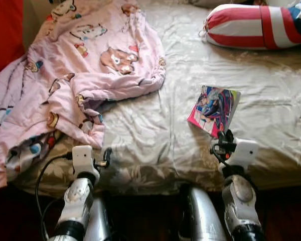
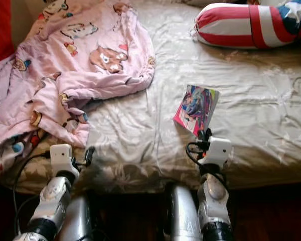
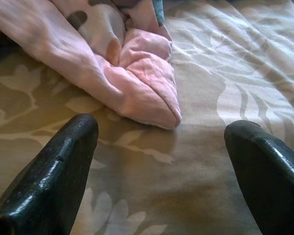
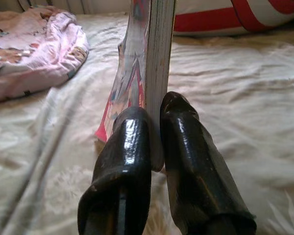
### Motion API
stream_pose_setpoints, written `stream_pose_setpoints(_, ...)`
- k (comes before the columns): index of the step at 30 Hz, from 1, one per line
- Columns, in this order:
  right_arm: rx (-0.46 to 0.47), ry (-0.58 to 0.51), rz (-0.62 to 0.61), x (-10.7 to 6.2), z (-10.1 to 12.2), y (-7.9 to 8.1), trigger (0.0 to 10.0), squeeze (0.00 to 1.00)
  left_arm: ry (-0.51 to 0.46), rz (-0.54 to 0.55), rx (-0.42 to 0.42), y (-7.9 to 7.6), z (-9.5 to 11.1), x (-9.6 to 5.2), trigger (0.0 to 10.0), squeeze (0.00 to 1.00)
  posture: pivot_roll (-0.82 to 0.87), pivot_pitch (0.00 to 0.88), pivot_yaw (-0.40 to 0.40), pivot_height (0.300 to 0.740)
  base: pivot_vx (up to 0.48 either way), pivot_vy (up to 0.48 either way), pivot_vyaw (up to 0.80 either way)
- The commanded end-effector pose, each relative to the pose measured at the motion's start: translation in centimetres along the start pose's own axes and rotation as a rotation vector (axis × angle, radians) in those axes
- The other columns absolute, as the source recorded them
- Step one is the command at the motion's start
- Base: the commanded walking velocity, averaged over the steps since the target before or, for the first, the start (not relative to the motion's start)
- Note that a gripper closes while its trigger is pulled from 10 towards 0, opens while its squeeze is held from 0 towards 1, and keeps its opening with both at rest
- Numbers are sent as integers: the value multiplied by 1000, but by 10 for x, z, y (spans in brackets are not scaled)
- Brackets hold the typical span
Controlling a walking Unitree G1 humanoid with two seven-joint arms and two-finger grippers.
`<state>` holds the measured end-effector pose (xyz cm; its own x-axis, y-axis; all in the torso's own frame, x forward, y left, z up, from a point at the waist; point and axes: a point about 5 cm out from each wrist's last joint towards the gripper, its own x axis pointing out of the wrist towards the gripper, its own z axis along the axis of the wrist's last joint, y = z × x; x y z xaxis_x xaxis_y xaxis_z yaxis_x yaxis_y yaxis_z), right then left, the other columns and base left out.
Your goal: Clean up the room
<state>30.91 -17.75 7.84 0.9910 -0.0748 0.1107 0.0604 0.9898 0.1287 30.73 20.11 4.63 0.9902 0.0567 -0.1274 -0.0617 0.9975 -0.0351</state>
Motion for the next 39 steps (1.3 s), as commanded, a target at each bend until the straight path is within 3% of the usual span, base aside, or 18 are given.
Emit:
stream_pose_setpoints(1, -8, -45, 0, 0, 9, 0, 10000, 0, 4, 1, -4, 1, -2, 0, 10000, 0, 43, 77, -45, 584, 0, 0, 0)
stream_pose_setpoints(23, -12, -27, -31, -3, 9, -6, 10000, 0, 132, 40, 11, 14, -32, -13, 10000, 0, 36, 78, -56, 669, 0, 0, 0)
stream_pose_setpoints(39, -9, -21, -28, -3, 9, -5, 10000, 0, 160, 36, 20, 13, -39, -17, 10000, 0, 36, 77, -60, 739, 0, 0, 0)
